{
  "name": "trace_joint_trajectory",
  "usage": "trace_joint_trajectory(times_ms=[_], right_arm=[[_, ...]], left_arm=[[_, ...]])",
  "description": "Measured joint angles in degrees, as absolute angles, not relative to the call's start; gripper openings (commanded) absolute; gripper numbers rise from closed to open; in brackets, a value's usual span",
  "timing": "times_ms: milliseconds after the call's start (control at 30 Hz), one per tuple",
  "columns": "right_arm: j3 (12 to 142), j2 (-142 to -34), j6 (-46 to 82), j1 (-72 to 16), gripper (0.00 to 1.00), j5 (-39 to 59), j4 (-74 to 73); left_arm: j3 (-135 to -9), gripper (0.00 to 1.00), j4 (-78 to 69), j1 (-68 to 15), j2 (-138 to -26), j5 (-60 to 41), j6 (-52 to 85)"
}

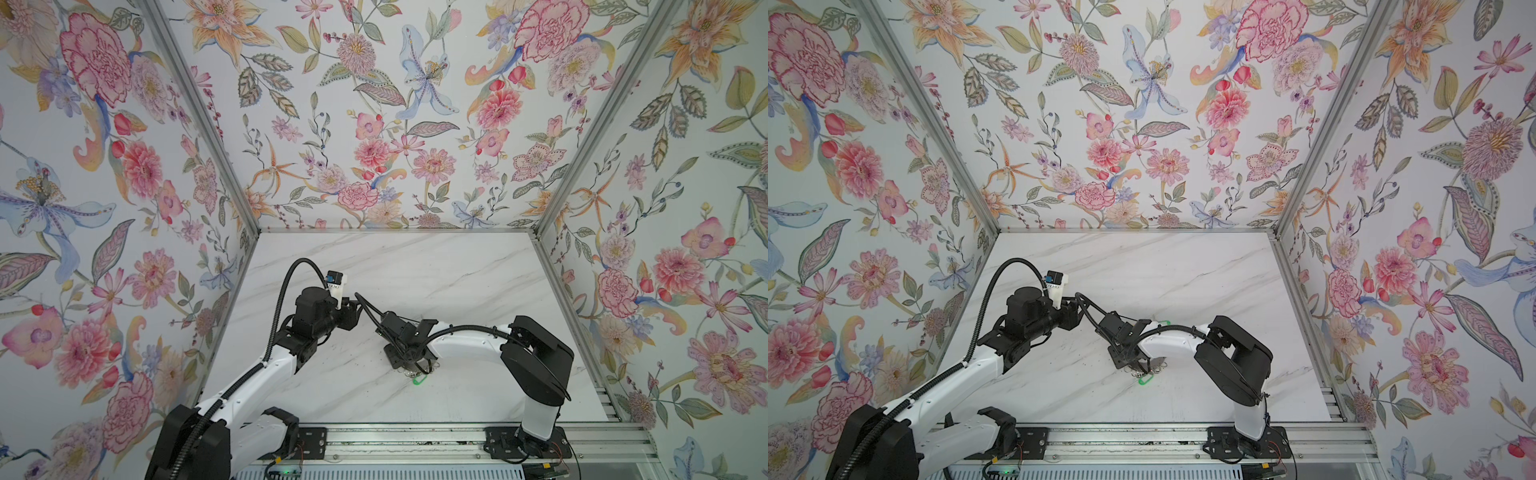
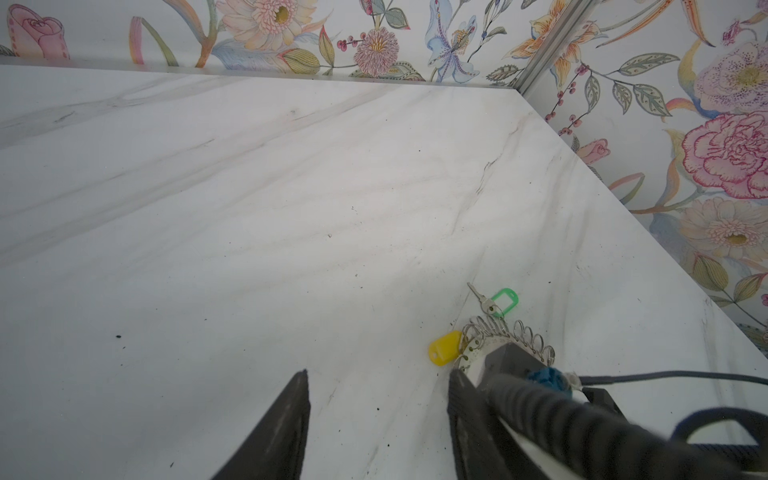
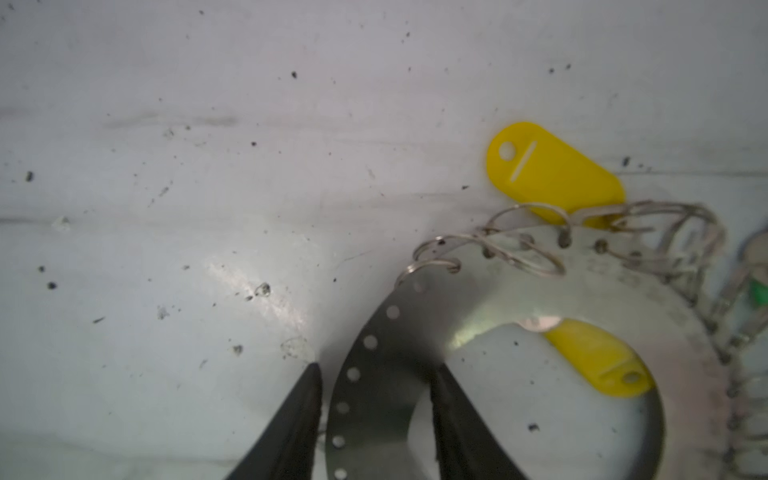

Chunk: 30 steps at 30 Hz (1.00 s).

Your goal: Remove the keys from the keyring

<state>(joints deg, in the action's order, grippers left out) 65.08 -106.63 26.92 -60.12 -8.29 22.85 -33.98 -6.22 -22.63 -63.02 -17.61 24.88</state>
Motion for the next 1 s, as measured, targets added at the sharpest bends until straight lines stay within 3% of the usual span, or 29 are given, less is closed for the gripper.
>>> trace_joint_trajectory(times_ms=[200, 400, 633, 800, 1000], right_arm=[[61.7, -103.7, 25.9, -58.4, 0.19, -6.6, 19.7], [54.1, -88.9, 21.3, -51.7, 0.18, 3.0, 13.6], [50.8, -75.0, 16.5, -37.3, 0.19, 28.3, 4.4], [50.8, -74.0, 15.4, -28.6, 0.18, 45.7, 3.4], [51.3, -74.3, 15.4, -26.4, 0.18, 59.1, 3.4]], left_arm=[[-34.0, 0.56, -6.2, -22.4, -62.2, -17.6, 24.9], [-33.7, 0.56, -6.2, -22.4, -61.5, -17.6, 24.9], [-32.2, 0.56, -7.4, -22.2, -59.4, -17.6, 24.9], [-30.7, 0.56, -10.3, -22.1, -57.5, -19.3, 25.6], [-27.3, 0.56, -19.1, -22.1, -54.9, -25.1, 27.8]])
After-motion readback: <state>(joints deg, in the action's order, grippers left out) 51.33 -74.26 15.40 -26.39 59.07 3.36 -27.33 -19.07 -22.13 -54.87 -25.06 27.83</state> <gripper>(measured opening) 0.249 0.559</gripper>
